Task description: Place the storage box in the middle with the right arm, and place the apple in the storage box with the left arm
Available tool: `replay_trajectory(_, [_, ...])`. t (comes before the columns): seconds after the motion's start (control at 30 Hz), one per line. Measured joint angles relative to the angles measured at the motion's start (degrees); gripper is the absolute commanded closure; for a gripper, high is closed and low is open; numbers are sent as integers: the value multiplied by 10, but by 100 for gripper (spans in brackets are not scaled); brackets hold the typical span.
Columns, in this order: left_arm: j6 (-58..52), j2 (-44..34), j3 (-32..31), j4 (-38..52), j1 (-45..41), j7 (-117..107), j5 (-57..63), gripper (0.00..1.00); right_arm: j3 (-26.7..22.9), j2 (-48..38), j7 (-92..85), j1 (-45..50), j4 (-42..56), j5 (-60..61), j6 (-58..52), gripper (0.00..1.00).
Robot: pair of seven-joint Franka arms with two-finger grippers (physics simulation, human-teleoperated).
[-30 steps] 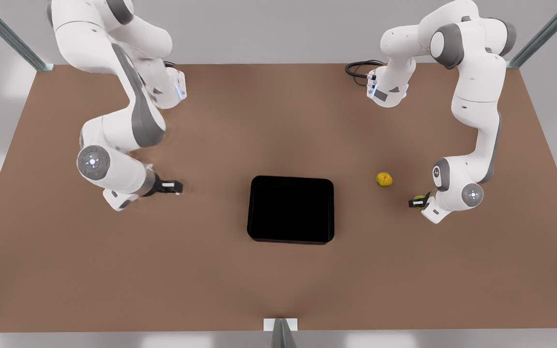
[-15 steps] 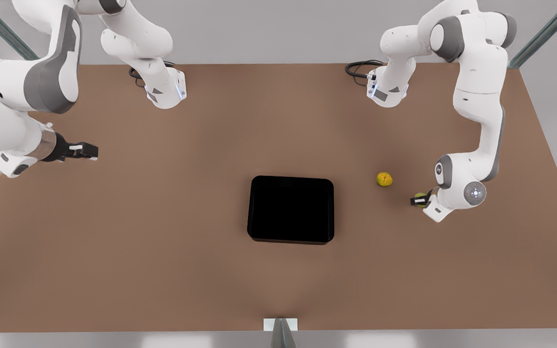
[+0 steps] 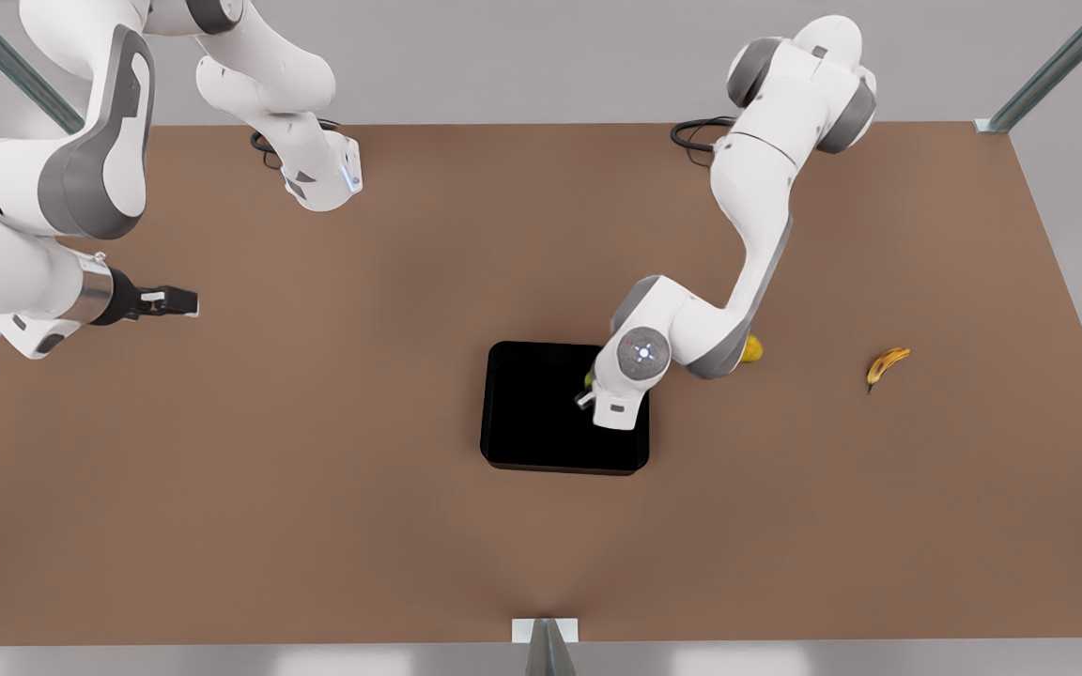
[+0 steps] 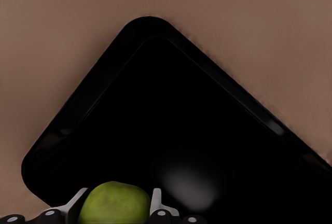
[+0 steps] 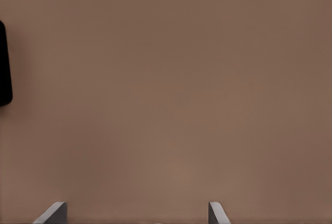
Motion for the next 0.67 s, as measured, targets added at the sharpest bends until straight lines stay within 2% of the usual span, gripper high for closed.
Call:
replay_trajectory(0.17, [-1, -1, 1, 1, 5, 5, -13, 0, 0, 3, 0, 1, 1, 0, 1, 0])
replay_trajectory(0.23, [-13, -26, -1, 3, 40, 22, -15, 0, 0, 3, 0, 2, 0, 0, 1, 0])
replay_trajectory(0.33, [-194, -70, -20, 77, 224, 274, -43, 0, 0, 3, 0, 1, -1, 0, 0, 0])
replay_trajectory(0.4, [-321, -111, -14, 102, 288, 587, -38, 0, 0, 3, 1, 2, -1, 0, 0, 0])
replay_trajectory(0.47, [-330, -122, -13, 126, 293, 600, -3, 0, 0, 4, 1, 2, -1, 0, 0, 0])
replay_trajectory(0.5, [-329, -157, -16, 118, 326, 608, 14, 0, 0, 4, 1, 2, 0, 0, 0, 0])
replay_trajectory(0.53, [-324, -212, -9, 61, 331, 656, 26, 0, 0, 3, 0, 1, 0, 0, 1, 0])
replay_trajectory(0.57, [-305, -259, 28, 11, 311, 664, 34, 0, 0, 4, 1, 0, 0, 0, 2, 0])
replay_trajectory(0.67, [-297, -290, 40, -28, 288, 660, 52, 0, 0, 16, 1, 1, 7, 0, 11, 0])
